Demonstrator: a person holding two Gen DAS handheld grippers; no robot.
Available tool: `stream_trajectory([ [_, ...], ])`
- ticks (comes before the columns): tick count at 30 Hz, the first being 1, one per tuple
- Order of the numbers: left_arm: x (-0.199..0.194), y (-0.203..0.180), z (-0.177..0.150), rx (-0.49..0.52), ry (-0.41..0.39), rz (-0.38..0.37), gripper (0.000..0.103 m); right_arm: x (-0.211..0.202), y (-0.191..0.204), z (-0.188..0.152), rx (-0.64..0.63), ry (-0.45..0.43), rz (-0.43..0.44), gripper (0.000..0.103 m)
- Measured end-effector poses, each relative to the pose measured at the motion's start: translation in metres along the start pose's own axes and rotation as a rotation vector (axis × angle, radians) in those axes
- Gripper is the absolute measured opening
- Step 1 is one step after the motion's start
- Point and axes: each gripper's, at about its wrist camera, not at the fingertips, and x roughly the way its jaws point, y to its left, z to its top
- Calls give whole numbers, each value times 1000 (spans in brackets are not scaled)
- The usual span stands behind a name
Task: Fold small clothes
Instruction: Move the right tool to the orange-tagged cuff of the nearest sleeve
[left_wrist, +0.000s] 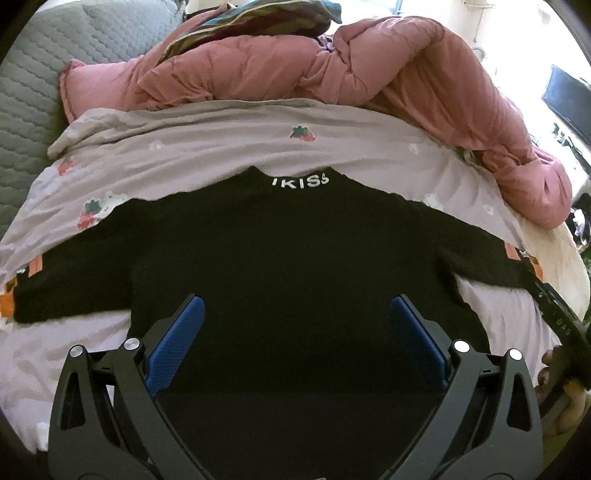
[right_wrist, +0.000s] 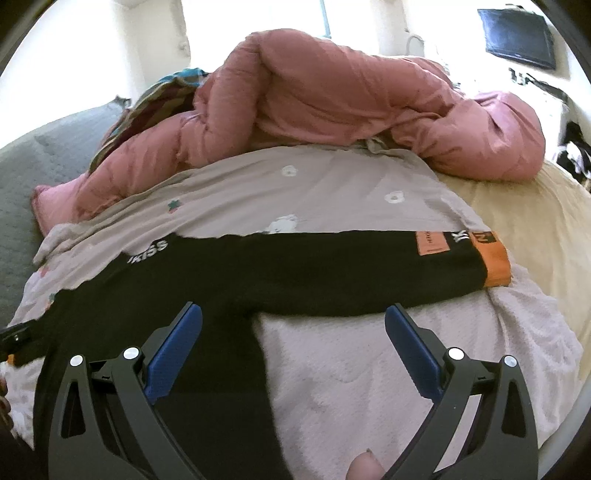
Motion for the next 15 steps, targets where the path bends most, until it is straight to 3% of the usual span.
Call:
stream_trajectory([
  [15, 44, -5, 27, 12, 23, 8, 95, 35, -87, 27, 157, 15, -193, 99],
])
